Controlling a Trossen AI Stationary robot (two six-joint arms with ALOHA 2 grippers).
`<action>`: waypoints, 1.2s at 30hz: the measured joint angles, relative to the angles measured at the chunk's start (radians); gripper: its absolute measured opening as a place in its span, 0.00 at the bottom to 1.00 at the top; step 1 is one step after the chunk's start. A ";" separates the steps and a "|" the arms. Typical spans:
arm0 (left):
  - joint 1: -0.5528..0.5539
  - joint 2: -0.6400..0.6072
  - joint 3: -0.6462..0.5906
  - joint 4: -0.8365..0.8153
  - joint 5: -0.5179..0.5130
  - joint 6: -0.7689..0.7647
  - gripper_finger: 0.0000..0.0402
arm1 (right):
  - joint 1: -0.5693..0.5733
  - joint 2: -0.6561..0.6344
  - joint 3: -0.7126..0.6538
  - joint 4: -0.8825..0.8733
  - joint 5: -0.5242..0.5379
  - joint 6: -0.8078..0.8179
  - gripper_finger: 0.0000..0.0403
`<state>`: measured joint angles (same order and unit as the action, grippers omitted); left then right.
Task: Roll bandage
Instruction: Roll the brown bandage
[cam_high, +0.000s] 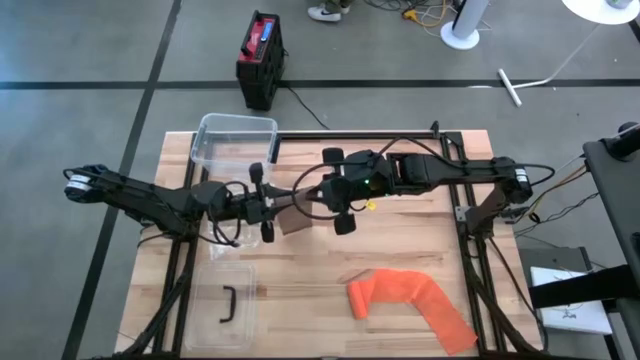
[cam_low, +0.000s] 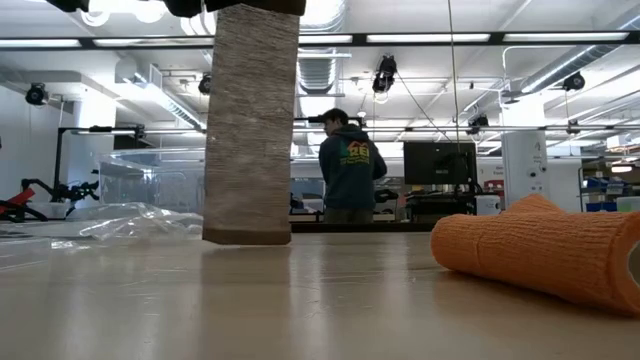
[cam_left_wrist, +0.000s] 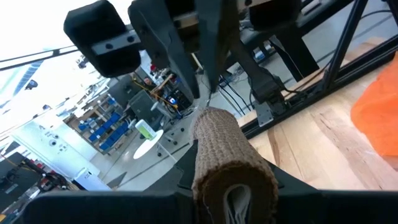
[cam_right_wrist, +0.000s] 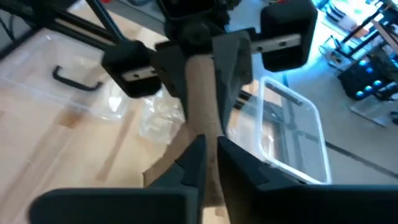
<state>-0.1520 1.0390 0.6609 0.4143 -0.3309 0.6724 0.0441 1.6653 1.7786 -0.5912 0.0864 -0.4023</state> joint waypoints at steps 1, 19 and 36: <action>0.000 -0.002 0.000 0.000 0.000 0.000 0.13 | 0.000 0.000 0.000 0.001 -0.009 0.012 0.13; -0.003 -0.004 -0.001 -0.005 -0.004 0.000 0.13 | -0.024 0.031 -0.009 -0.028 -0.004 0.030 0.07; -0.004 -0.026 -0.002 0.003 -0.006 -0.004 0.13 | -0.024 -0.008 -0.009 -0.116 0.048 0.044 0.00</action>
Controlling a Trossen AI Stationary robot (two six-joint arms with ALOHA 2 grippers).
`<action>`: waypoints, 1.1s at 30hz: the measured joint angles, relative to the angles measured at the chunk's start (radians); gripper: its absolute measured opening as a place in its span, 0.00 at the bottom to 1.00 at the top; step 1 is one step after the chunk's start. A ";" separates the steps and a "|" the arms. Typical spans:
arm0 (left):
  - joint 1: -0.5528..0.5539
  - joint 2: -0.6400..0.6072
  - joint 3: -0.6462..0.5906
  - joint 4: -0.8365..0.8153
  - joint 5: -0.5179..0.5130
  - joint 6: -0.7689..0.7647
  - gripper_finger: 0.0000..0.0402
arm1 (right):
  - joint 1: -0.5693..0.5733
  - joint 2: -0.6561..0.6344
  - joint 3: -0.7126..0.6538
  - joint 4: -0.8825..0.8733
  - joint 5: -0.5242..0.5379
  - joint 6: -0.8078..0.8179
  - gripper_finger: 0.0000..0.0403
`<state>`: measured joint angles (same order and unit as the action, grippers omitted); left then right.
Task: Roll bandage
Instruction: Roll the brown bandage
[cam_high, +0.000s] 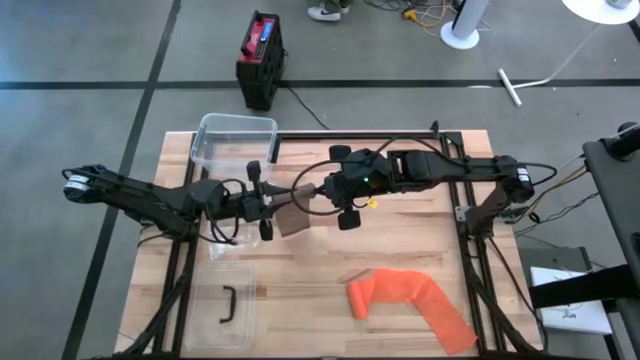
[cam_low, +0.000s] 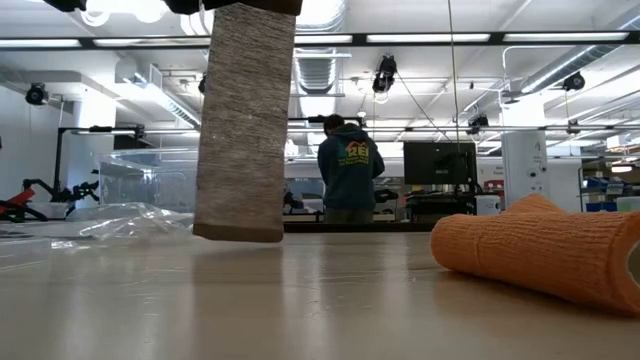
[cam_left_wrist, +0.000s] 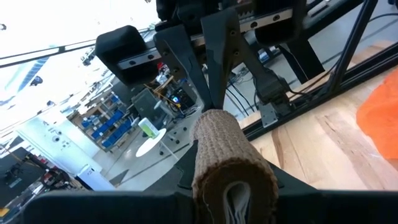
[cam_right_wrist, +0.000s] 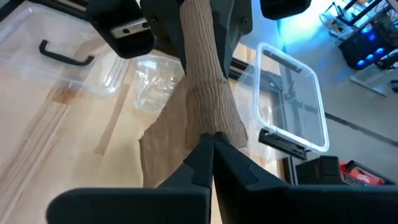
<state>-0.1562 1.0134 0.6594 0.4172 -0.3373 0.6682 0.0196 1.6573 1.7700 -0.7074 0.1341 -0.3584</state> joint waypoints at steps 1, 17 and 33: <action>0.000 0.000 0.000 0.000 0.001 0.000 0.13 | 0.000 0.000 0.004 -0.004 0.000 0.000 0.00; -0.001 -0.002 0.002 -0.003 0.014 0.000 0.13 | 0.016 0.034 0.020 0.157 -0.083 -0.034 0.26; 0.000 0.001 -0.002 -0.025 -0.004 0.000 0.13 | -0.005 0.051 0.023 0.064 -0.034 -0.035 0.01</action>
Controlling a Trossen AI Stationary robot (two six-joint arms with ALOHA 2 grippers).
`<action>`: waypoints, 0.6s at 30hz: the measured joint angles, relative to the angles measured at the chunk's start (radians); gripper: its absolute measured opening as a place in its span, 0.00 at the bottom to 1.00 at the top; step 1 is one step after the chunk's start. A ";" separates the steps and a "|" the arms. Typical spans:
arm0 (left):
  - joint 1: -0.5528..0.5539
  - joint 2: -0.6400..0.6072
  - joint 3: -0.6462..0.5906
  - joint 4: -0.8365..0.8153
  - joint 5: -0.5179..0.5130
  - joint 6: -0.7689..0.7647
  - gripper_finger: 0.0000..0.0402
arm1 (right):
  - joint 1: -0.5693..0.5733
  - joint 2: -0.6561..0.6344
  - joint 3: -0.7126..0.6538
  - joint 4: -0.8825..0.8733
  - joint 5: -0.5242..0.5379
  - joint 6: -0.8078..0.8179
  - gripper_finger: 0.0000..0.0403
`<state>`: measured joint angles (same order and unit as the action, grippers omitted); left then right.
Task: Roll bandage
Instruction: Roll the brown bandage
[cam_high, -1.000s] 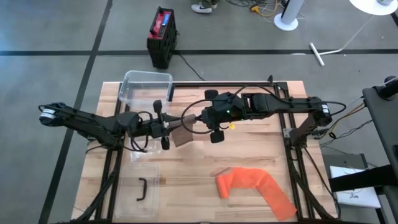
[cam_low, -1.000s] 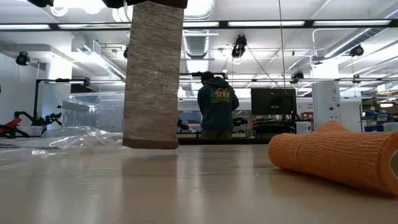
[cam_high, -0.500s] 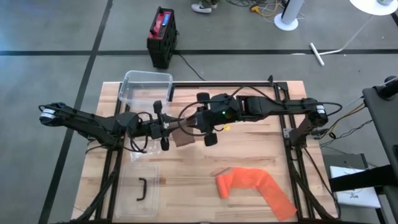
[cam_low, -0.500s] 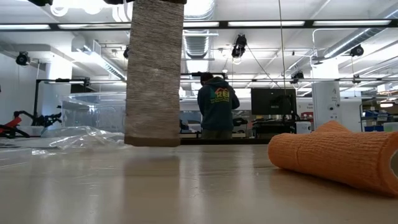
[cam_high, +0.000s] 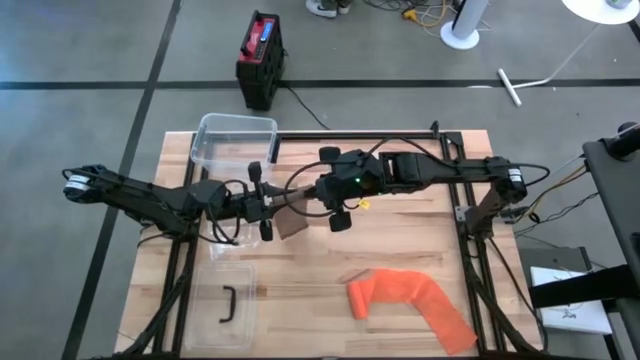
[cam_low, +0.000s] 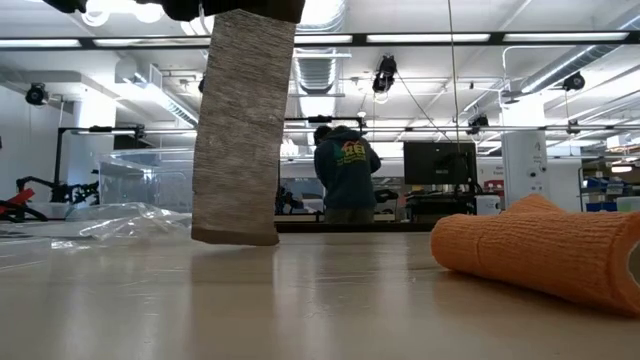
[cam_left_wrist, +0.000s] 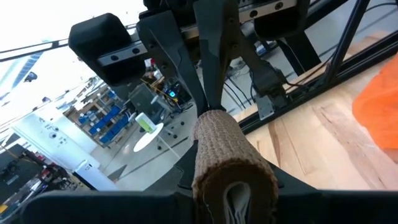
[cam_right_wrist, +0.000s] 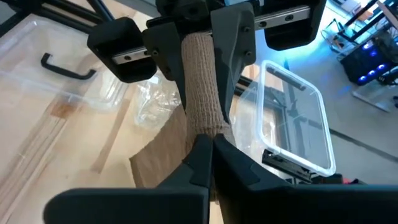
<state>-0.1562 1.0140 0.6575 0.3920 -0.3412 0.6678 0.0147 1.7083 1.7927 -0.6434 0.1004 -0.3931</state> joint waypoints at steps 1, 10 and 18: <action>0.000 0.000 0.000 0.000 0.001 0.000 0.13 | 0.000 -0.002 0.000 -0.002 0.005 0.000 0.01; 0.000 -0.001 0.000 0.023 0.010 -0.004 0.13 | 0.000 -0.050 -0.004 -0.038 0.041 0.000 0.00; -0.001 -0.010 0.004 0.031 0.021 -0.039 0.13 | 0.014 -0.088 -0.006 -0.017 0.042 -0.021 0.00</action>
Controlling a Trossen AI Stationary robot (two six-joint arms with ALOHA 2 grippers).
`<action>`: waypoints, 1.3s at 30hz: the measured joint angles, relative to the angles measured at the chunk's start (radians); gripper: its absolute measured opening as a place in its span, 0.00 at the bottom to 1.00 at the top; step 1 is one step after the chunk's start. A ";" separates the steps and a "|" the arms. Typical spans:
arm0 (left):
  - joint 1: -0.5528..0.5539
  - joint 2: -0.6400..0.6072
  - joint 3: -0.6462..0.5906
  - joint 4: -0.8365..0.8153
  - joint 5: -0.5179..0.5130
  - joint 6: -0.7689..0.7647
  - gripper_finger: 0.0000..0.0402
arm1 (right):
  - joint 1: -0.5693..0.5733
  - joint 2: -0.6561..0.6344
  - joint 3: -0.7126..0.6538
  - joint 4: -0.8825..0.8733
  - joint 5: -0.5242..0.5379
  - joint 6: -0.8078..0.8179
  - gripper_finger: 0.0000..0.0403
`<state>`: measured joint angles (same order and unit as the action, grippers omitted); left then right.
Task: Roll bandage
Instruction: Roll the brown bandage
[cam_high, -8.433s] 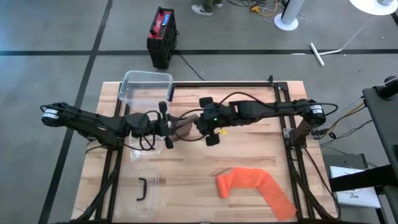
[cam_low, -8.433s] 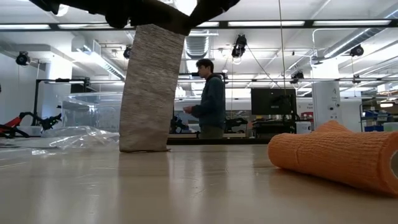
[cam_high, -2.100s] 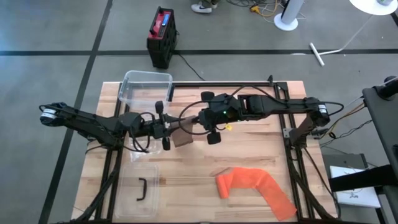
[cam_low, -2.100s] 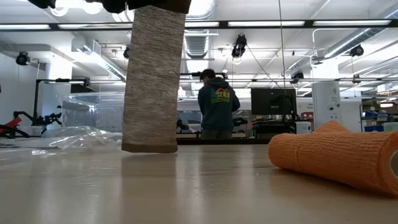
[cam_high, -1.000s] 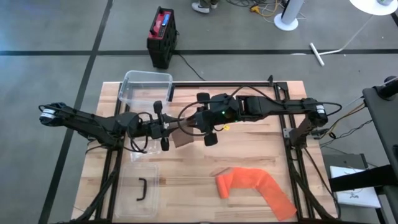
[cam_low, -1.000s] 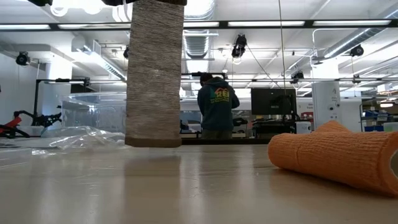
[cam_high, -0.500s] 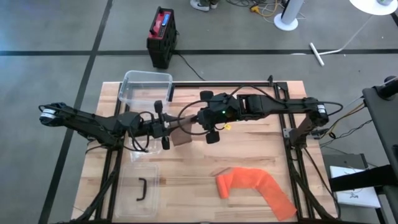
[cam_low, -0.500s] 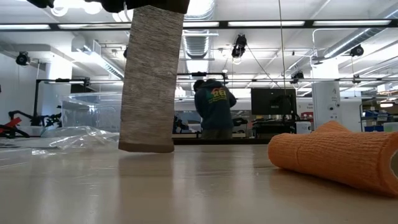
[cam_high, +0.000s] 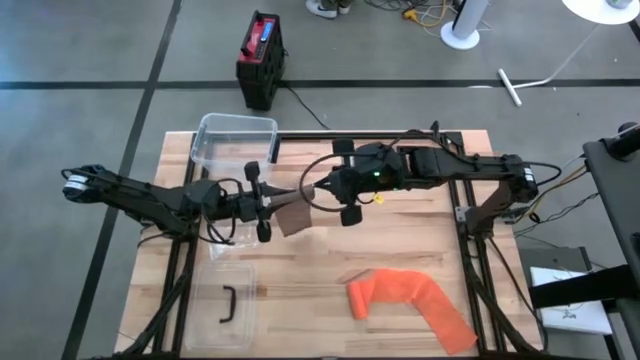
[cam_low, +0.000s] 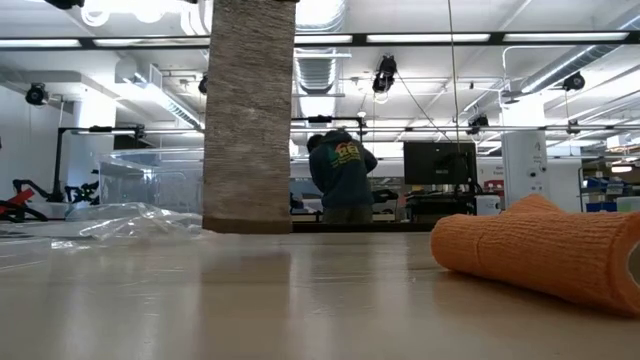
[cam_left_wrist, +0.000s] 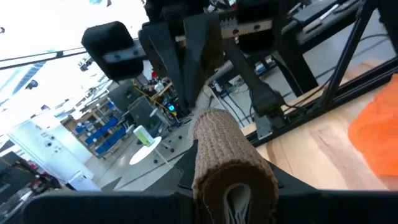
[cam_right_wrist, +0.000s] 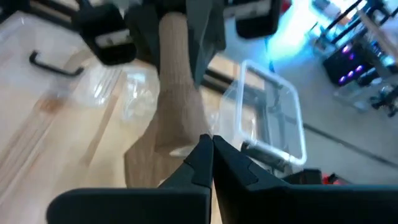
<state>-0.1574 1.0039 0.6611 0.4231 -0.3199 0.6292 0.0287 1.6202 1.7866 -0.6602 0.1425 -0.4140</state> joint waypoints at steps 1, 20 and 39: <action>0.000 -0.004 0.000 0.002 0.000 -0.003 0.13 | 0.005 -0.011 -0.003 0.015 -0.001 -0.007 0.00; 0.043 -0.055 0.000 0.170 0.054 -0.291 0.13 | -0.001 -0.192 -0.552 0.943 -0.145 0.138 0.49; 0.045 0.025 -0.001 0.221 0.243 -0.279 0.13 | -0.014 -0.074 -0.407 0.816 -0.178 0.217 0.71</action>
<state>-0.1127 1.0286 0.6605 0.6441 -0.0769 0.3503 0.0145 1.5460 1.3796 0.1561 -0.0351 -0.1968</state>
